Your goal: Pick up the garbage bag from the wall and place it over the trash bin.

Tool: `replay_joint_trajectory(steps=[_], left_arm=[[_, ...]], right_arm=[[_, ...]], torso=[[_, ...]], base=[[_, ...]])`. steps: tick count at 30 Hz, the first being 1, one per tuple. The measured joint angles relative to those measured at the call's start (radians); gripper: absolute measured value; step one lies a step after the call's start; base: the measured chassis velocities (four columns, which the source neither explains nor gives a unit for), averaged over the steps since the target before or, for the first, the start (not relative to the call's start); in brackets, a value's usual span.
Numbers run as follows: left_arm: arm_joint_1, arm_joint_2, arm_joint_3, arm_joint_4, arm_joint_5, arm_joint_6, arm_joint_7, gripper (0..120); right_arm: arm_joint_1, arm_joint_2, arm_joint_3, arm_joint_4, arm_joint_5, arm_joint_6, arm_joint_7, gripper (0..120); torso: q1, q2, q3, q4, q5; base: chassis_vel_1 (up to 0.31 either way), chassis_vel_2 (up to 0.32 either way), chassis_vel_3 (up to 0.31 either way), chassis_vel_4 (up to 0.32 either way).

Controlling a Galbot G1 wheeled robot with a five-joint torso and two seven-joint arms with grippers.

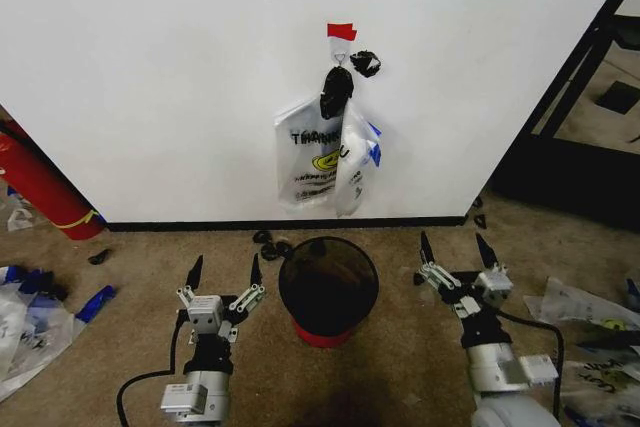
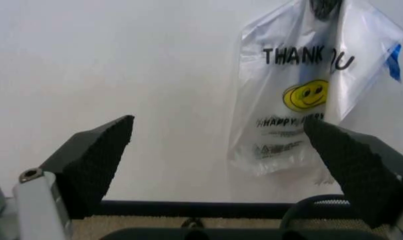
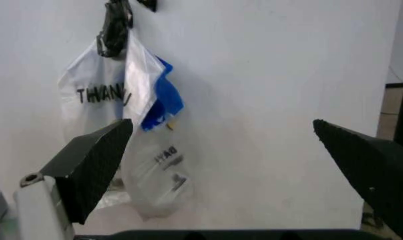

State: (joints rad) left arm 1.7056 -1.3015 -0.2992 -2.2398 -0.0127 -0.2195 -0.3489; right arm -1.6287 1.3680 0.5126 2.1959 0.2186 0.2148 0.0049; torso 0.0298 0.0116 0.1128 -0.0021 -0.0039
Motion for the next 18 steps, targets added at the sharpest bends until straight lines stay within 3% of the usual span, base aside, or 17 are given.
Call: replay_joint_trajectory(steps=[7,11,16,18], left_arm=[[0.013,0.0,-0.001,-0.003,0.011,-0.001,0.0,100],[0.039,-0.01,-0.007,-0.016,0.038,-0.009,-0.002,100],[0.05,-0.02,-0.011,-0.023,0.052,-0.01,-0.006,100],[0.058,-0.027,-0.015,-0.028,0.058,-0.01,-0.008,100]], right_arm=[[0.176,-0.109,-0.099,-0.023,0.155,-0.097,-0.012,100],[0.381,-0.17,-0.217,-0.116,0.359,-0.154,-0.027,100],[0.551,-0.179,-0.298,-0.214,0.504,-0.169,-0.038,100],[0.694,-0.149,-0.362,-0.318,0.63,-0.184,-0.041,100]], torso=[[0.0,0.0,0.0,0.0012,0.0],[0.0,0.0,0.0,0.0014,0.0001],[0.0,0.0,0.0,0.0011,0.0],[0.0,0.0,0.0,0.0008,0.0001]], base=[[0.0,0.0,0.0,0.0],[0.0,0.0,0.0,0.0],[0.0,0.0,0.0,0.0],[0.0,0.0,0.0,0.0]])
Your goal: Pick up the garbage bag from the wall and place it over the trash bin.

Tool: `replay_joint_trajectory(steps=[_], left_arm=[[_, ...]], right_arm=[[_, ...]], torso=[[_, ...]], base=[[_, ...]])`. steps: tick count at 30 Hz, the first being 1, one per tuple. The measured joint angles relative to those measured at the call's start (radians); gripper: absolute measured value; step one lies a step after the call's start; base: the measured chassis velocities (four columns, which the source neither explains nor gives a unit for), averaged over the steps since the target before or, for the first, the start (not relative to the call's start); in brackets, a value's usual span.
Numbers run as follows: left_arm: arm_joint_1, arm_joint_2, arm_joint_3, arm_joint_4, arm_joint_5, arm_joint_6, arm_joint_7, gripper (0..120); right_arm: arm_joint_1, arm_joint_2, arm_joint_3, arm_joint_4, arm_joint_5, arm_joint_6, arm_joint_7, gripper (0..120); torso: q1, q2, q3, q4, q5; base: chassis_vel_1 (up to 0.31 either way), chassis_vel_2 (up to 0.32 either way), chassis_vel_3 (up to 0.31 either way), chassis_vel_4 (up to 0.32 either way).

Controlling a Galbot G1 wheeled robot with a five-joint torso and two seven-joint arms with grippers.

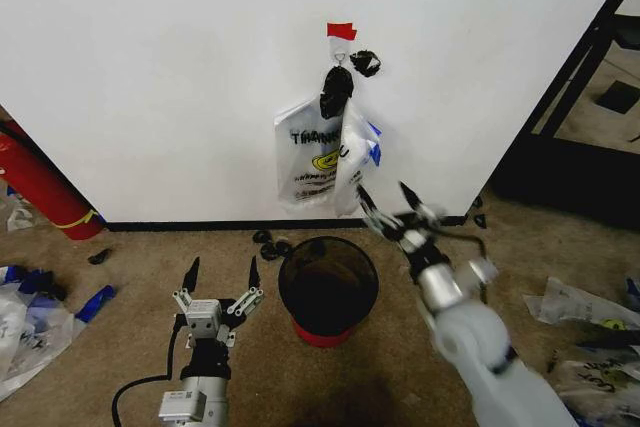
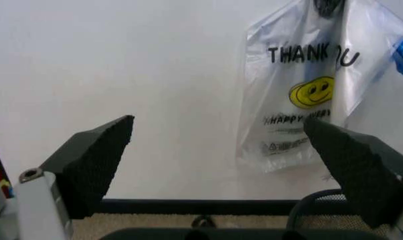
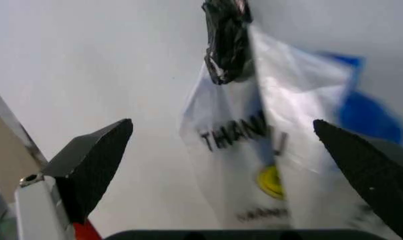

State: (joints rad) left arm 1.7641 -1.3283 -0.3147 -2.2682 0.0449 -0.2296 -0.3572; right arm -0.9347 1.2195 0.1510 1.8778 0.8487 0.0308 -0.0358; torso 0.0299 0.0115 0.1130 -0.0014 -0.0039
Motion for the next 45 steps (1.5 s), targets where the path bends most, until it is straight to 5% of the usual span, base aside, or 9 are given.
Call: replay_joint_trajectory(steps=[9,23,45], left_arm=[[0.013,-0.012,-0.011,-0.009,0.009,-0.001,-0.003,100],[0.013,-0.018,-0.012,-0.012,0.009,-0.001,-0.006,100],[0.024,-0.023,-0.003,-0.021,0.026,-0.01,-0.015,100]], right_arm=[[0.285,0.132,-0.087,-0.235,0.174,-0.021,0.004,100],[0.383,0.185,-0.099,-0.349,0.203,-0.026,0.025,100],[0.365,0.159,-0.073,-0.284,0.173,-0.039,0.081,22]], torso=[[0.0,0.0,0.0,0.0,-0.0003],[0.0,0.0,0.0,0.0002,-0.0004],[0.0,0.0,0.0,0.0002,-0.0001]], base=[[0.0,0.0,0.0,0.0],[0.0,0.0,0.0,0.0],[0.0,0.0,0.0,0.0]])
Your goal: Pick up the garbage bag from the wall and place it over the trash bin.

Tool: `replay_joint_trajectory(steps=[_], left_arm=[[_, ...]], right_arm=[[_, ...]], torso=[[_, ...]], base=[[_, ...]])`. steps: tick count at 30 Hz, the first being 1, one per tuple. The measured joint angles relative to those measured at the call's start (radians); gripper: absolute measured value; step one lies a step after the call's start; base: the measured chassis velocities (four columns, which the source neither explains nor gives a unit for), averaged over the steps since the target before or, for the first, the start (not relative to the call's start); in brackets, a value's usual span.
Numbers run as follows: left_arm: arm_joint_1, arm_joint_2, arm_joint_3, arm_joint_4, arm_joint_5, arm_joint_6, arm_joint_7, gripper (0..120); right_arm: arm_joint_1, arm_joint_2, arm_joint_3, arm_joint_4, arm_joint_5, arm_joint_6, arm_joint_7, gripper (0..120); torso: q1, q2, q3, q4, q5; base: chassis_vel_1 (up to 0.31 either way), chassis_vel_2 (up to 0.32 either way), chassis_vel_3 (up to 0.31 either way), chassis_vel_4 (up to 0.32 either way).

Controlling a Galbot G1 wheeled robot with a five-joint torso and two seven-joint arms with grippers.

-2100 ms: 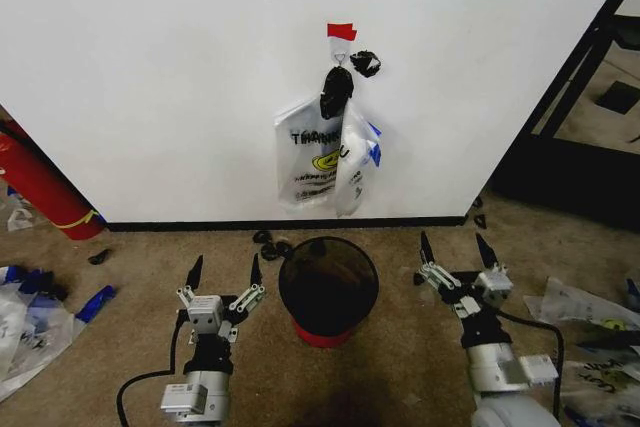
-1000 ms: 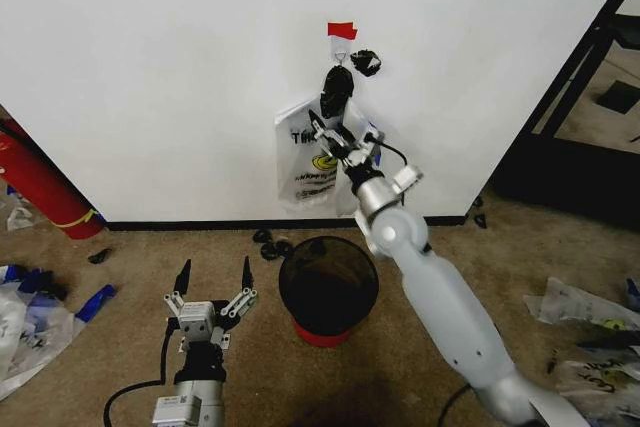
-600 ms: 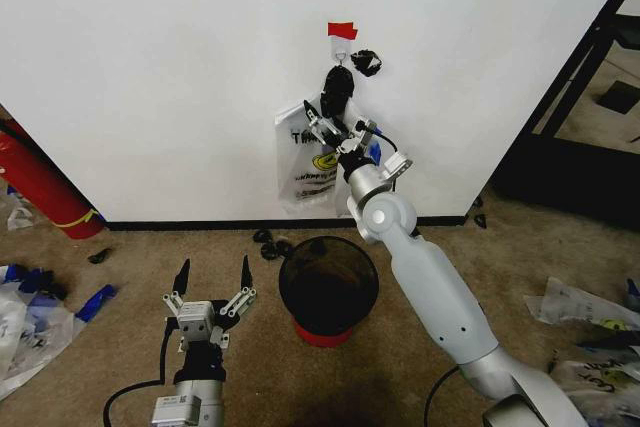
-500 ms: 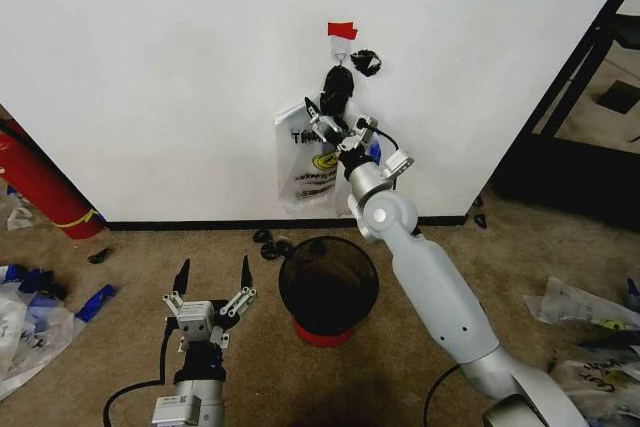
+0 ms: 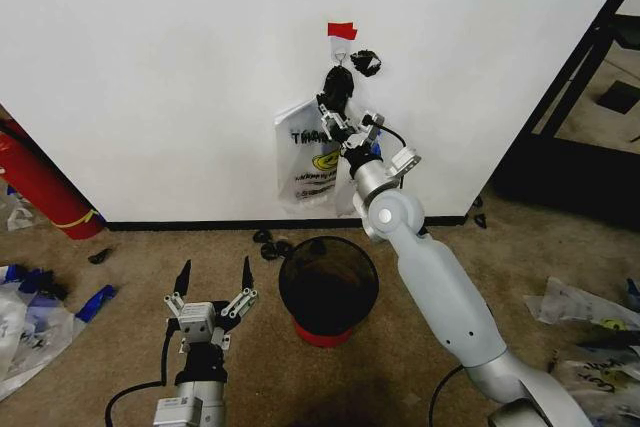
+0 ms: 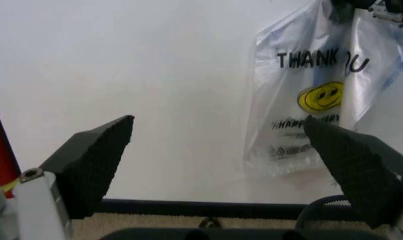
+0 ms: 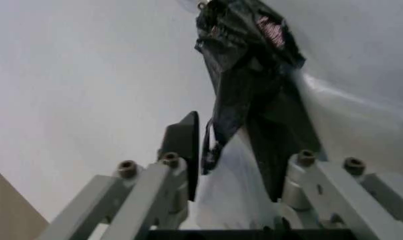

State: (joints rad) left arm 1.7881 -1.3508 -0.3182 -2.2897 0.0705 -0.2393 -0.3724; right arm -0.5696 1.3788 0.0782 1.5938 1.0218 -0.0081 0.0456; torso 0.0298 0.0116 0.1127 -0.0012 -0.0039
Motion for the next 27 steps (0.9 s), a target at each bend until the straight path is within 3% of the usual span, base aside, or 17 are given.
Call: replay_joint_trajectory(steps=[7,16,27], left_arm=[[0.001,0.0,0.0,-0.009,0.002,-0.001,-0.001,100],[-0.003,-0.002,-0.001,-0.013,0.003,-0.003,-0.003,100],[-0.012,-0.002,0.018,0.013,0.001,-0.007,-0.004,100]], right_arm=[[0.0,0.004,0.0,0.005,0.0,-0.001,0.012,0],[-0.047,-0.018,-0.009,0.078,-0.012,-0.005,0.02,0],[-0.348,-0.071,0.029,0.28,-0.196,0.013,-0.021,0]], torso=[[0.0,0.0,0.0,0.0001,0.0],[0.0,0.0,0.0,0.0002,-0.0001],[0.0,0.0,0.0,-0.0002,0.0001]], base=[[0.0,0.0,0.0,0.0],[0.0,0.0,0.0,0.0],[0.0,0.0,0.0,0.0]])
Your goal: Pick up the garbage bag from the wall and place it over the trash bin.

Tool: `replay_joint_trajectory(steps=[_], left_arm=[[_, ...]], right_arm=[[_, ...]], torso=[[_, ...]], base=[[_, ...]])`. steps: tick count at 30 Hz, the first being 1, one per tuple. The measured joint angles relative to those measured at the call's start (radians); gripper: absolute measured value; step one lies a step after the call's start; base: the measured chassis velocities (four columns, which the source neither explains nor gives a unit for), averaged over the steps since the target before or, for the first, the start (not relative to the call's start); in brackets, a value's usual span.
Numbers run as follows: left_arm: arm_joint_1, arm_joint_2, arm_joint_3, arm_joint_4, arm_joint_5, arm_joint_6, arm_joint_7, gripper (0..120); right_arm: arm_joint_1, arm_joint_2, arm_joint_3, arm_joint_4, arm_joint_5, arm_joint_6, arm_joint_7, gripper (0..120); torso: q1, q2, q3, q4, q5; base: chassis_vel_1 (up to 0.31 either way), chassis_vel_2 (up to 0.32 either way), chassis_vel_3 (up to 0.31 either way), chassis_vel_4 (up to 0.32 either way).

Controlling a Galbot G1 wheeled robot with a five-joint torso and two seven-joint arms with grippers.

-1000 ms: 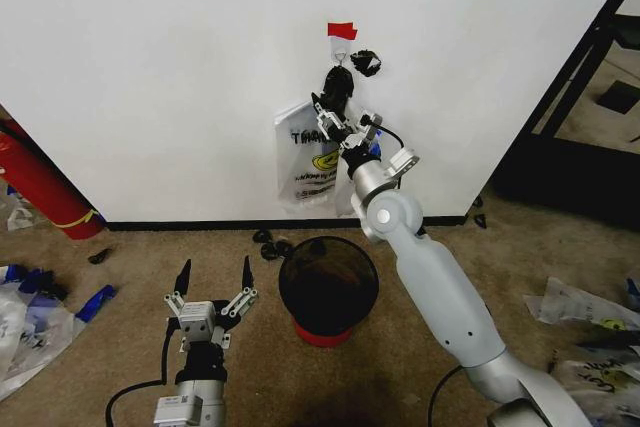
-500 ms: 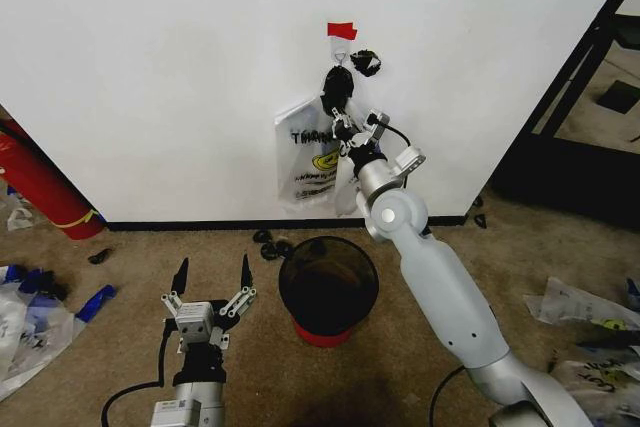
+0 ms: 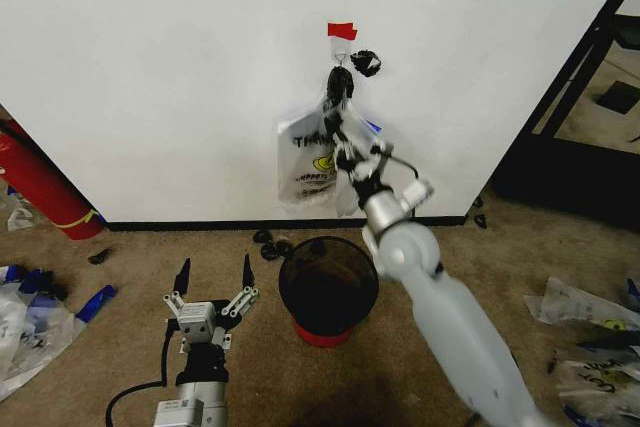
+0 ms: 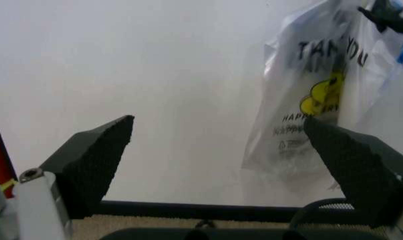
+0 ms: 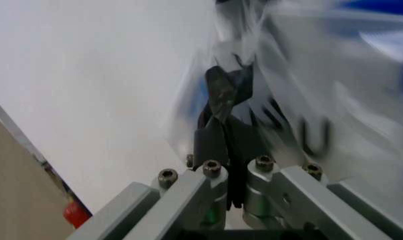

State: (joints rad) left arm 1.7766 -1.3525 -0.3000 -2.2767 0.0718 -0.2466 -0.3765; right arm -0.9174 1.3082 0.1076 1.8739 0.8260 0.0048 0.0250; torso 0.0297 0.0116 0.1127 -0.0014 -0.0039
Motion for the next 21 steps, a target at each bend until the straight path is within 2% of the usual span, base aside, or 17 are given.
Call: replay_joint_trajectory(steps=[12,16,17,21], left_arm=[[-0.016,0.009,0.015,0.026,-0.013,0.001,0.0,100],[-0.021,0.01,0.018,0.029,-0.015,0.001,0.0,100],[-0.024,0.011,0.021,0.03,-0.016,0.003,0.0,100],[-0.025,0.013,0.024,0.032,-0.017,0.003,0.0,100]], right_arm=[[-0.29,-0.061,0.043,0.148,-0.228,0.089,-0.082,0],[-0.332,-0.068,0.054,0.163,-0.261,0.107,-0.093,0],[-0.394,-0.073,0.074,0.18,-0.303,0.135,-0.115,0],[-0.497,-0.072,0.101,0.19,-0.379,0.195,-0.167,0]], torso=[[0.0,0.0,0.0,0.0002,-0.0001],[0.0,0.0,0.0,0.0003,0.0],[0.0,0.0,0.0,0.0003,-0.0001],[0.0,0.0,0.0,0.0002,-0.0001]], base=[[0.0,0.0,0.0,0.0],[0.0,0.0,0.0,0.0],[0.0,0.0,0.0,0.0],[0.0,0.0,0.0,0.0]])
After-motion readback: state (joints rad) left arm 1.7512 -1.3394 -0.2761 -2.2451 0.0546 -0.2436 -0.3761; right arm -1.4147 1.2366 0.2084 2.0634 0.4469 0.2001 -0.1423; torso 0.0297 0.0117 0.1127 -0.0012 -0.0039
